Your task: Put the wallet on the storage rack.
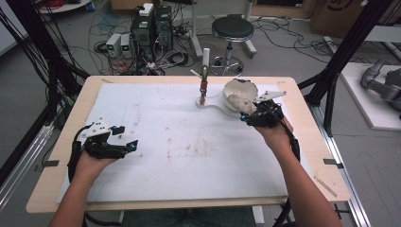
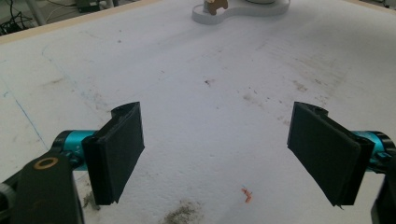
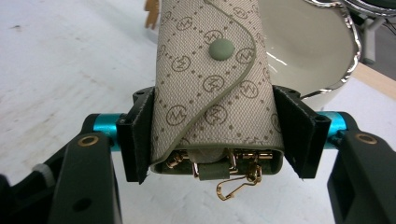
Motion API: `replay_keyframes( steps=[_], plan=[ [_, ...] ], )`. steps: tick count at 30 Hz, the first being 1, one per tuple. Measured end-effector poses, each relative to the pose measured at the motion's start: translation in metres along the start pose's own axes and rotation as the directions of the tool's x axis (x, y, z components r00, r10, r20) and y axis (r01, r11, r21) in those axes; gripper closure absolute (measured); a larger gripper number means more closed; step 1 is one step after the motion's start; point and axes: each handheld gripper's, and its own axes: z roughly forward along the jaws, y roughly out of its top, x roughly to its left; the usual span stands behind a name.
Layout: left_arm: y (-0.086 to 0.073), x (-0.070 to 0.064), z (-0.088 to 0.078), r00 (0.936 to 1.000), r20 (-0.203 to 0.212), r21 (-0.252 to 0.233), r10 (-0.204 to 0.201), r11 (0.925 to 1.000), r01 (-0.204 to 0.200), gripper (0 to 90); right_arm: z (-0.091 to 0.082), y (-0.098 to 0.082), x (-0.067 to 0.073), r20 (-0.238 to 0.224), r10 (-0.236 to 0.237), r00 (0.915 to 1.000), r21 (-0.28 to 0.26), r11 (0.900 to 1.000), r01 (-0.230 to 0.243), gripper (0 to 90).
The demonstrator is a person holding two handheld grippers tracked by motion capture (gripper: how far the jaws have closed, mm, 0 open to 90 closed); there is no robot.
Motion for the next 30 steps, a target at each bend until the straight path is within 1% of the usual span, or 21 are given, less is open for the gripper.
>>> replay_keyframes(
  steps=[4, 8, 14, 16, 17, 18, 23, 24, 26, 29, 30],
  plan=[
    [0.000, 0.000, 0.000, 1.0000, 0.005, 0.004, 0.007, 1.0000, -0.007, 18.5, 0.005, 0.006, -0.008, 0.008, 0.013, 0.9999, 0.008, 1.000, -0.014, 36.2],
    [0.001, 0.001, 0.000, 0.9999, 0.008, 0.002, 0.014, 0.9999, -0.014, 18.5, 0.010, 0.012, -0.013, 0.024, 0.014, 0.9996, 0.020, 1.000, -0.014, 36.2],
    [0.000, 0.002, 0.001, 1.0000, 0.007, 0.005, 0.005, 1.0000, -0.005, 18.5, 0.020, 0.018, -0.020, 0.046, 0.008, 0.9989, 0.039, 0.999, -0.010, 36.1],
    [0.000, 0.002, 0.000, 1.0000, 0.006, 0.003, 0.006, 1.0000, -0.006, 18.5, 0.024, 0.021, -0.023, 0.054, 0.012, 0.9984, 0.063, 0.998, -0.016, 36.1],
    [0.000, 0.002, 0.000, 1.0000, 0.005, 0.002, 0.004, 1.0000, -0.004, 18.5, 0.026, 0.022, -0.024, 0.058, 0.007, 0.9983, 0.064, 0.998, -0.011, 36.1],
    [0.000, 0.002, 0.000, 1.0000, 0.003, 0.001, 0.002, 1.0000, -0.002, 18.5, 0.028, 0.023, -0.025, 0.061, 0.013, 0.9981, 0.065, 0.998, -0.017, 36.1],
    [0.000, 0.002, -0.001, 1.0000, -0.001, 0.002, 0.003, 1.0000, -0.003, 18.5, 0.040, 0.027, -0.028, 0.078, 0.009, 0.9969, 0.108, 0.994, -0.017, 36.1],
    [0.000, 0.002, -0.001, 1.0000, -0.001, 0.003, 0.002, 1.0000, -0.002, 18.5, 0.042, 0.027, -0.029, 0.083, 0.013, 0.9965, 0.112, 0.993, -0.022, 36.1],
    [-0.001, 0.003, -0.001, 1.0000, -0.001, 0.002, 0.001, 1.0000, -0.001, 18.5, 0.046, 0.028, -0.030, 0.087, 0.007, 0.9962, 0.119, 0.993, -0.017, 36.1],
    [-0.001, 0.003, 0.000, 1.0000, 0.001, 0.007, 0.001, 1.0000, -0.001, 18.5, 0.052, 0.030, -0.031, 0.097, 0.010, 0.9952, 0.148, 0.989, -0.024, 36.1],
    [-0.001, 0.003, 0.000, 1.0000, -0.001, 0.007, -0.001, 1.0000, 0.001, 18.5, 0.055, 0.031, -0.032, 0.101, 0.005, 0.9949, 0.150, 0.988, -0.020, 36.1]
  ],
)
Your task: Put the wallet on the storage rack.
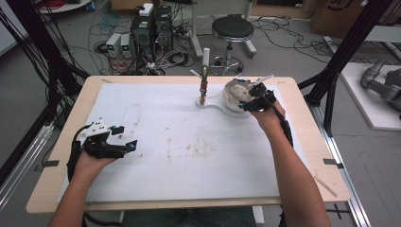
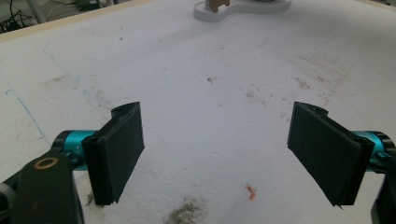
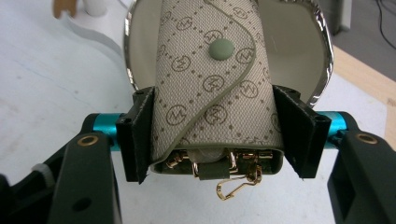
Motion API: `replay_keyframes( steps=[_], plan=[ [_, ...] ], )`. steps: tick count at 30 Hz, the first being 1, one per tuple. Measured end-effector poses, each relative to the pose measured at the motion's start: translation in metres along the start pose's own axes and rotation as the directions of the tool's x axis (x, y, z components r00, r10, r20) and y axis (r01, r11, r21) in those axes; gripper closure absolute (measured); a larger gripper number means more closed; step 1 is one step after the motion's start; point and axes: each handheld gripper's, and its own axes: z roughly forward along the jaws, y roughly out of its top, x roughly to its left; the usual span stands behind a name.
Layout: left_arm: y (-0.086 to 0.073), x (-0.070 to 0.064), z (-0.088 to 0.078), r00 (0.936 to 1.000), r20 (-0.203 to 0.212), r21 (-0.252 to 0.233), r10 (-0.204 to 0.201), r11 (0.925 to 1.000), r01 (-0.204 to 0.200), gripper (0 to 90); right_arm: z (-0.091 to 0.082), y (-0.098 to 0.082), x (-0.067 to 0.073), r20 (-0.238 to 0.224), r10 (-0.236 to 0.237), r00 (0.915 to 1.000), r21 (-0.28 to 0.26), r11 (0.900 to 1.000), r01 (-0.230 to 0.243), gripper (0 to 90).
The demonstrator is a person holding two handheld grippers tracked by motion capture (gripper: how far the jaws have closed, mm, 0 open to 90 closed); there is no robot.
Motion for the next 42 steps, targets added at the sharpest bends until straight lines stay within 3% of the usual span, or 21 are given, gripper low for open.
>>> replay_keyframes(
  steps=[9, 17, 21, 30, 33, 36, 40, 42],
  plan=[
    [-0.001, 0.000, -0.001, 1.0000, -0.005, 0.003, -0.003, 1.0000, 0.003, 18.5, 0.010, 0.002, -0.004, 0.015, 0.038, 0.9992, -0.011, 0.999, -0.038, 35.7],
    [-0.001, -0.001, -0.001, 1.0000, -0.002, 0.003, 0.001, 1.0000, -0.001, 18.5, 0.009, 0.003, 0.000, 0.041, 0.020, 0.9990, -0.059, 0.998, -0.017, 32.0],
    [-0.001, -0.001, 0.000, 1.0000, 0.000, 0.003, -0.004, 1.0000, 0.004, 18.5, 0.005, 0.004, 0.002, 0.064, 0.010, 0.9979, -0.077, 0.997, -0.005, 25.3],
    [0.000, 0.000, -0.003, 1.0000, 0.000, -0.009, -0.004, 1.0000, 0.004, 18.5, -0.015, -0.002, 0.004, 0.027, 0.013, 0.9995, -0.068, 0.998, -0.011, 21.0],
    [0.000, 0.000, -0.003, 1.0000, 0.002, -0.011, -0.005, 0.9999, 0.005, 18.5, -0.026, -0.004, 0.006, 0.018, 0.012, 0.9998, -0.094, 0.996, -0.010, 21.0],
    [0.001, 0.000, -0.003, 1.0000, 0.005, -0.016, -0.003, 0.9999, 0.003, 18.5, -0.036, -0.010, 0.009, -0.002, 0.023, 0.9997, -0.160, 0.987, -0.023, 21.1],
    [0.001, 0.000, -0.003, 1.0000, 0.008, -0.018, -0.006, 0.9998, 0.006, 18.5, -0.043, -0.018, 0.012, -0.035, 0.028, 0.9990, -0.161, 0.986, -0.033, 21.2],
    [0.002, 0.000, -0.003, 0.9999, 0.011, -0.018, -0.003, 0.9998, 0.003, 18.5, -0.047, -0.024, 0.014, -0.046, 0.035, 0.9983, -0.186, 0.982, -0.043, 21.1]
  ],
)
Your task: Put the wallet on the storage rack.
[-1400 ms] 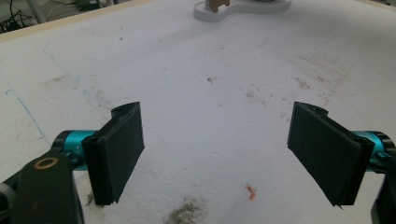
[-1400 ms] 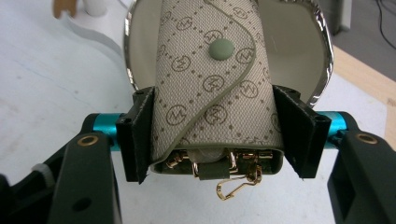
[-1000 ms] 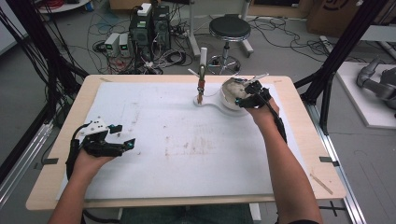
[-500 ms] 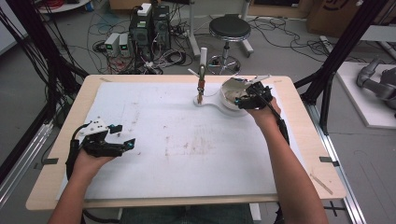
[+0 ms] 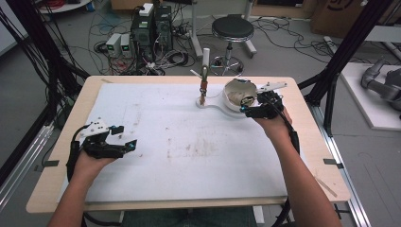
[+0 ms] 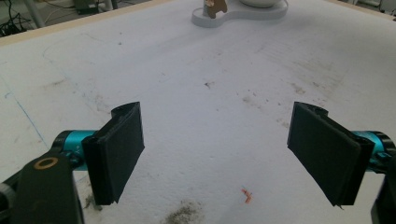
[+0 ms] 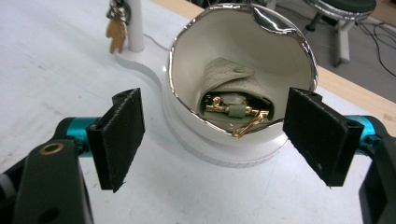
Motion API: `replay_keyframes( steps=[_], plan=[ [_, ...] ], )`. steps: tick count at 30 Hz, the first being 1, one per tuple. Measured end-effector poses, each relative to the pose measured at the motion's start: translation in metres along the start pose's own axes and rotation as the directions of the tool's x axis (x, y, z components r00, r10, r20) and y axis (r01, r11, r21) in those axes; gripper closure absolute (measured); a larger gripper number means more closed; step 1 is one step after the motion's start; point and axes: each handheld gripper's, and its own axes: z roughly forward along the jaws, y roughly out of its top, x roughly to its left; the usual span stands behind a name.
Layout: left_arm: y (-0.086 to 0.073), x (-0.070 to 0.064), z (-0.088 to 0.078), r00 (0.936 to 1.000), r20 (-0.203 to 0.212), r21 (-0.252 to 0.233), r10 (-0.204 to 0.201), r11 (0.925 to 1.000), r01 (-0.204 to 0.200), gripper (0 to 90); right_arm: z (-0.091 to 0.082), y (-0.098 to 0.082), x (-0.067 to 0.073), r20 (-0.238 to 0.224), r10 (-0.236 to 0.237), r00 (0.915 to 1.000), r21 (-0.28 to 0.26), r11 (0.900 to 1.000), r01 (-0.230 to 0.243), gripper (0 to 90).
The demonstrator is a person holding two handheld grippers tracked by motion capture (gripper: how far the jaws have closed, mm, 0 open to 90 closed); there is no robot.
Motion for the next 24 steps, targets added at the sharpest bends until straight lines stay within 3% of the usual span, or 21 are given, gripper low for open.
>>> replay_keyframes(
  steps=[13, 24],
  plan=[
    [0.003, -0.002, 0.009, 0.9997, 0.025, -0.026, -0.001, 0.9996, 0.001, 18.5, -0.018, -0.029, 0.011, -0.058, 0.027, 0.9980, -0.081, 0.996, -0.031, 21.2],
    [0.003, -0.004, 0.010, 0.9999, 0.017, -0.039, -0.003, 0.9993, 0.004, 18.5, -0.031, -0.062, 0.025, -0.098, 0.045, 0.9941, -0.129, 0.990, -0.058, 21.1]
  ],
)
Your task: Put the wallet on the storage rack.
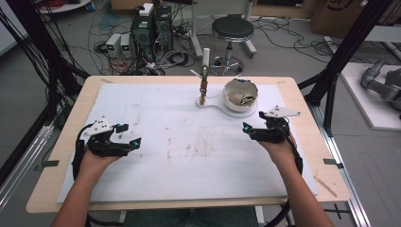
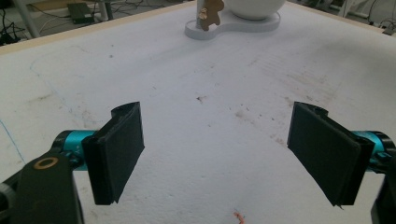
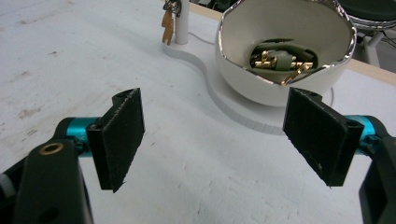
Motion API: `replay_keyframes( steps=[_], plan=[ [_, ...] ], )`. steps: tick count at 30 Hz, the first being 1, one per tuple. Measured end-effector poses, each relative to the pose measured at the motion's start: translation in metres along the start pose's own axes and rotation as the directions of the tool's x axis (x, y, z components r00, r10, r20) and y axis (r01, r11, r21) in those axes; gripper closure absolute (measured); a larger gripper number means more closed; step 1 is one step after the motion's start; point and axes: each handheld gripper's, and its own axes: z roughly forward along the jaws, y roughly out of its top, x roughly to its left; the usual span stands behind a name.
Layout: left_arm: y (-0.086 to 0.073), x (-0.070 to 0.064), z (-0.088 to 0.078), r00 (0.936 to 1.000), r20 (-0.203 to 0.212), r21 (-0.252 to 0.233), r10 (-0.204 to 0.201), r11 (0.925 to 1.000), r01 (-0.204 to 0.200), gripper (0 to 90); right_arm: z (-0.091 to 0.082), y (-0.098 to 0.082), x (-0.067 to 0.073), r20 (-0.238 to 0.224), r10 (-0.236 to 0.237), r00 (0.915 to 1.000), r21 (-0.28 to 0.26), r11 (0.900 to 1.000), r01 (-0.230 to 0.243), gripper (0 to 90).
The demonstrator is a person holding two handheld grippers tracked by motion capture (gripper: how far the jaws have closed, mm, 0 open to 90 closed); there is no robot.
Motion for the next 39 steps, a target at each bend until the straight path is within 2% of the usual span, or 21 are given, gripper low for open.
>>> replay_keyframes(
  steps=[5, 9, 12, 15, 23, 30, 34, 39],
  plan=[
    [-0.002, 0.000, 0.002, 1.0000, 0.003, 0.000, -0.003, 1.0000, 0.003, 18.5, 0.000, -0.014, 0.005, -0.038, 0.007, 0.9992, -0.027, 1.000, -0.008, 20.2],
    [-0.003, 0.001, 0.004, 0.9999, 0.009, 0.001, -0.006, 1.0000, 0.006, 18.5, 0.000, -0.027, 0.008, -0.049, 0.022, 0.9985, -0.051, 0.998, -0.024, 20.2],
    [-0.004, 0.000, 0.007, 0.9999, 0.012, 0.007, -0.003, 1.0000, 0.003, 18.5, 0.001, -0.031, 0.010, -0.057, 0.024, 0.9981, -0.024, 0.999, -0.026, 19.9],
    [-0.004, 0.000, 0.008, 0.9999, 0.015, 0.008, -0.001, 1.0000, 0.001, 18.5, -0.004, -0.035, 0.010, -0.053, 0.012, 0.9985, -0.060, 0.998, -0.015, 19.9],
    [-0.002, 0.000, 0.009, 0.9997, 0.012, -0.011, -0.022, 0.9997, 0.022, 18.5, -0.004, -0.046, 0.008, -0.071, 0.037, 0.9968, -0.040, 0.998, -0.039, 19.4],
    [0.000, 0.002, 0.009, 0.9996, -0.001, -0.016, -0.027, 0.9995, 0.027, 18.5, -0.006, -0.049, 0.008, -0.070, 0.000, 0.9976, -0.032, 0.999, -0.003, 19.3],
    [-0.001, 0.002, 0.009, 0.9996, 0.000, -0.018, -0.030, 0.9994, 0.030, 18.5, -0.005, -0.049, 0.006, -0.064, 0.015, 0.9978, -0.031, 0.999, -0.017, 18.5],
    [-0.003, 0.003, 0.008, 0.9993, -0.005, -0.017, -0.036, 0.9992, 0.036, 18.5, -0.002, -0.050, 0.006, -0.066, 0.005, 0.9978, -0.013, 1.000, -0.006, 18.5]
  ],
)
